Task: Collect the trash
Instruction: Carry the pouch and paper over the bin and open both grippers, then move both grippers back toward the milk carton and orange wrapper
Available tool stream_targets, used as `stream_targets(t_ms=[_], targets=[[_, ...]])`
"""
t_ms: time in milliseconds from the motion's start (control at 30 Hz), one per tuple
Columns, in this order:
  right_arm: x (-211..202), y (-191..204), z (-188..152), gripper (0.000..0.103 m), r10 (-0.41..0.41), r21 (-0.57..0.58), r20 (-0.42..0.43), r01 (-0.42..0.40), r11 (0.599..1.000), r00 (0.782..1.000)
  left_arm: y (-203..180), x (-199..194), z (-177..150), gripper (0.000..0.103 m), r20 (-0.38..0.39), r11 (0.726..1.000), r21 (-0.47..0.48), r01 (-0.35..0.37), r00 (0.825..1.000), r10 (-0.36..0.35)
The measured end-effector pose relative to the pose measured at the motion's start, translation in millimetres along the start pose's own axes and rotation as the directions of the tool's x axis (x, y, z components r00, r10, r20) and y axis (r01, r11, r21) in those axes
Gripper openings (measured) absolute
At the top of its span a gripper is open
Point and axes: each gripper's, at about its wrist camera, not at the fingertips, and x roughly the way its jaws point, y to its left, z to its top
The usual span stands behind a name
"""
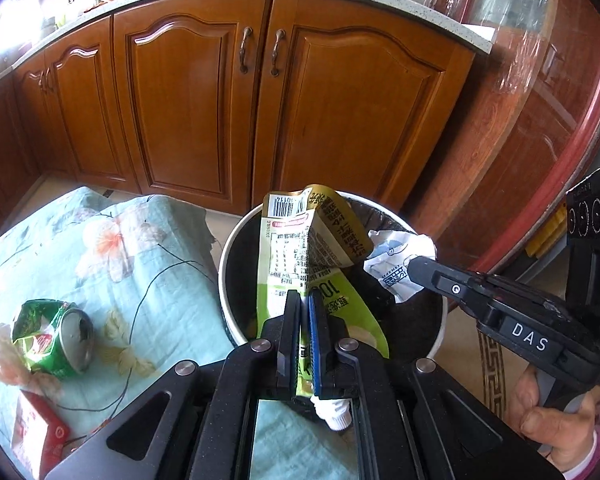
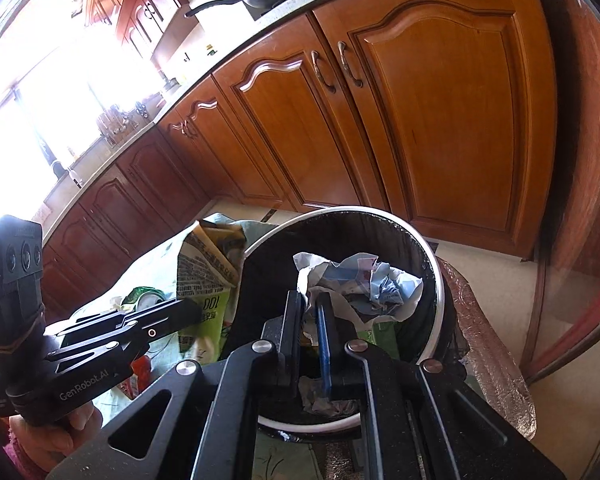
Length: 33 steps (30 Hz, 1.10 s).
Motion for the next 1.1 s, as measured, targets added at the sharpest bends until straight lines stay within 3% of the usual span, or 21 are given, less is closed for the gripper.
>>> stream_targets(t_ms=[133, 200, 267, 333, 500, 633, 733, 1100], targets=[[5.3, -6.2, -0.5, 0.013, -0.007, 0.014, -0.015, 0.007, 1.000, 1.000, -0.2, 14.9, 4.1, 0.004, -0.022, 1.000, -0.013, 0.000, 1.000, -0.001], [5.9, -9.5, -0.2, 0.014, -0.005, 0.027, -0.018, 0.005, 1.000, 1.000, 0.4, 19.1, 5.9, 0.011, -0.032, 1.000, -0.027, 0.003, 0.999, -0.004], [4.0, -11.7, 0.8, 0.022, 0.004, 0.040, -0.015, -0.003, 0.999, 1.000, 1.0, 16.0, 7.9, 0.033, -0.016, 0.999, -0.039, 0.006, 1.000, -0.007], [0.5, -13.0, 1.5, 0.039, 0.008, 0.046, -0.003, -0.008, 0.999, 1.000, 0.8, 8.1, 7.0, 0.048, 0.012, 0.999, -0.042, -0.004, 1.000, 0.004], [-12.8, -8.1, -1.6, 0.055, 0.020, 0.051, 0.028, -0.022, 0.998, 0.999, 10.2, -17.9, -7.5, 0.066, 0.058, 0.997, -0.073, -0.022, 0.998, 0.027], [-21.4, 0.9, -9.4, 0.077, 0.043, 0.062, 0.053, -0.046, 0.997, 0.998, 23.4, -44.6, -32.8, 0.080, 0.090, 0.992, -0.117, -0.051, 0.994, 0.062], [-27.2, 13.9, -21.4, 0.087, 0.042, 0.054, 0.067, -0.045, 0.998, 0.997, 32.6, -66.4, -56.1, 0.081, 0.110, 0.988, -0.140, -0.069, 0.990, 0.085], [-29.1, 70.9, -70.3, 0.096, 0.082, 0.024, 0.044, -0.083, 0.996, 0.996, 73.7, -142.0, -138.6, 0.081, 0.174, 0.964, -0.233, -0.125, 0.970, 0.168]])
